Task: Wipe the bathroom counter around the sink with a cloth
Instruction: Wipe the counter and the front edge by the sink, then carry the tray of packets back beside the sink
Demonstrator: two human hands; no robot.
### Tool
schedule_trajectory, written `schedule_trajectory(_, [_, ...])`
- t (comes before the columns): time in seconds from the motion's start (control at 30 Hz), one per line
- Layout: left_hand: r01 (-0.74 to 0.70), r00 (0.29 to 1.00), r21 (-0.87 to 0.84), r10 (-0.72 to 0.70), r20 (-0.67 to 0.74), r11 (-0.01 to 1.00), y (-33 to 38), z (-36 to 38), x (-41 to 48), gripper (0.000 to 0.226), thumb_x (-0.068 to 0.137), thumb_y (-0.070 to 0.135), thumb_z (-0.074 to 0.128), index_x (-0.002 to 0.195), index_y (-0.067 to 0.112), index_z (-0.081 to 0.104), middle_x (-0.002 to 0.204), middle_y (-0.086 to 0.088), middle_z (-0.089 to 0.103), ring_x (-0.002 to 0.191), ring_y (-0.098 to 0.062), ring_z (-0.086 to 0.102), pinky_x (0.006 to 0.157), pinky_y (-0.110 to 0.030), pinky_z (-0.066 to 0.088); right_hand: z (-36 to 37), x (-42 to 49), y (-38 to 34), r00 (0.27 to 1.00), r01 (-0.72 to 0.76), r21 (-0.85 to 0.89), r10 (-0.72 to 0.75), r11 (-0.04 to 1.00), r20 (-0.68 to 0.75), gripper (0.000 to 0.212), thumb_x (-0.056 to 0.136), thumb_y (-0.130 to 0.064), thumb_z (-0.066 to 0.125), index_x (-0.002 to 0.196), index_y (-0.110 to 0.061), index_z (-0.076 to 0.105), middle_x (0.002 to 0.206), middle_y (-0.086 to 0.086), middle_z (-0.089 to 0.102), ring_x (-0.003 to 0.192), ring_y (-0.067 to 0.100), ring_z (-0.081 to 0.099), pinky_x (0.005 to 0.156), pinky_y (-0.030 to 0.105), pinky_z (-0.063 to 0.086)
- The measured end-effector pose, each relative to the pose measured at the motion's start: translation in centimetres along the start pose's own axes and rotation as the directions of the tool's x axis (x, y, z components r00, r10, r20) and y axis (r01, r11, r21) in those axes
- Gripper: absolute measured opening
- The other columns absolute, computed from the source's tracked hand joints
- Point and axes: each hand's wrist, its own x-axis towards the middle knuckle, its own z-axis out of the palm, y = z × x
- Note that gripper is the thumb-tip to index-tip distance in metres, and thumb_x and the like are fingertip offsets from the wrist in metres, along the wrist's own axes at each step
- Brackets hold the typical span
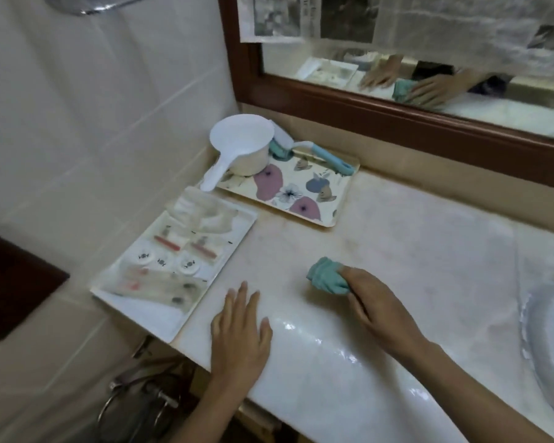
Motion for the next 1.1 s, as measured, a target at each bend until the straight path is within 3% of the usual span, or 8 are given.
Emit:
schedule_trajectory(0.13, [0.007,1.000,-0.058,-0.008,-0.014,0.998,-0.1,0.3,-0.1,0.056,0.088,0.046,0.038,0.141,0.029,0.046,0.158,0.008,0.027,0.145,-0.016,0.025,0.104,-0.039,0.038,2.1,2.0,1.5,0.969,0.149,-0.384,-0.056,0.911,0.242,0.048,0.101,-0.041,0.019,0.144,-0.028,0.038,0.150,-0.003,0.040,0.136,0.021,0.040,0.102,0.037,0.035])
schedule_trajectory(0.37, [0.005,0.998,-0.082,-0.011,-0.069,0.997,0.0,0.1,0.0,0.055,0.084,0.045,0.047,0.137,0.030,0.050,0.156,0.008,0.033,0.144,-0.014,0.028,0.101,-0.037,0.040,2.8,1.5,1.5,0.934,0.115,-0.347,0.018,0.931,0.358,0.065,0.090,-0.056,0.029,0.148,-0.049,0.002,0.156,-0.020,-0.013,0.145,0.004,-0.016,0.117,0.034,-0.003])
schedule_trajectory(0.43, [0.017,0.998,-0.086,-0.023,-0.061,0.996,0.1,-0.2,-0.1,0.054,0.084,0.045,0.047,0.136,0.031,0.051,0.155,0.009,0.034,0.144,-0.013,0.028,0.102,-0.033,0.036,2.8,1.8,0.7,0.940,0.090,-0.363,0.042,0.927,0.339,0.066,0.085,-0.053,0.036,0.147,-0.048,0.014,0.157,-0.018,-0.004,0.147,0.006,-0.005,0.117,0.033,0.000])
schedule_trajectory(0.53, [0.039,0.998,-0.164,-0.047,-0.044,0.986,0.1,-0.6,-0.1,0.051,0.083,0.046,0.046,0.132,0.033,0.053,0.155,0.015,0.032,0.144,-0.007,0.023,0.105,-0.027,0.026,3.4,2.3,-0.9,0.970,0.028,-0.405,0.073,0.914,0.234,0.059,0.074,-0.039,0.050,0.132,-0.030,0.054,0.146,-0.002,0.045,0.135,0.022,0.041,0.109,0.036,0.017])
schedule_trajectory(0.7, [0.158,0.975,-0.558,-0.217,-0.042,0.815,-0.8,-3.8,-0.6,0.028,0.082,0.033,0.053,0.108,0.035,0.065,0.132,0.028,0.045,0.123,0.016,0.039,0.099,-0.004,0.027,5.7,5.3,-4.8,0.986,0.006,-0.267,0.039,0.964,0.163,0.050,0.070,-0.034,0.054,0.115,-0.017,0.067,0.130,0.006,0.061,0.117,0.032,0.056,0.096,0.047,0.044])
schedule_trajectory(0.83, [0.243,0.855,-0.700,-0.489,-0.172,0.672,-4.9,-6.5,-2.4,0.026,0.084,0.012,0.061,0.086,0.037,0.068,0.102,0.019,0.063,0.100,0.003,0.059,0.083,-0.014,0.045,6.5,11.0,-9.3,0.982,-0.007,-0.131,0.031,0.991,0.187,0.049,0.081,-0.028,0.054,0.128,-0.015,0.057,0.140,0.004,0.050,0.124,0.030,0.045,0.098,0.043,0.041])
schedule_trajectory(1.0, [0.569,0.541,-0.782,-0.832,0.125,0.253,-11.2,-8.5,-1.4,0.017,0.093,0.018,0.060,0.087,0.033,0.062,0.098,0.004,0.065,0.083,-0.016,0.061,0.071,-0.037,0.050,9.0,19.5,-11.9,0.990,-0.077,-0.062,0.084,0.995,0.109,0.046,0.086,-0.017,0.055,0.131,-0.010,0.049,0.134,0.010,0.052,0.121,0.030,0.044,0.096,0.040,0.041])
schedule_trajectory(1.1, [0.573,0.501,-0.806,-0.842,0.199,0.150,-13.0,-8.7,0.4,0.007,0.093,0.028,0.061,0.098,0.025,0.056,0.095,0.002,0.065,0.081,-0.019,0.065,0.069,-0.035,0.050,10.7,23.2,-12.1,0.987,-0.092,-0.095,0.104,0.991,0.120,0.042,0.084,-0.021,0.045,0.123,-0.007,0.049,0.120,0.013,0.056,0.109,0.033,0.052,0.086,0.042,0.046])
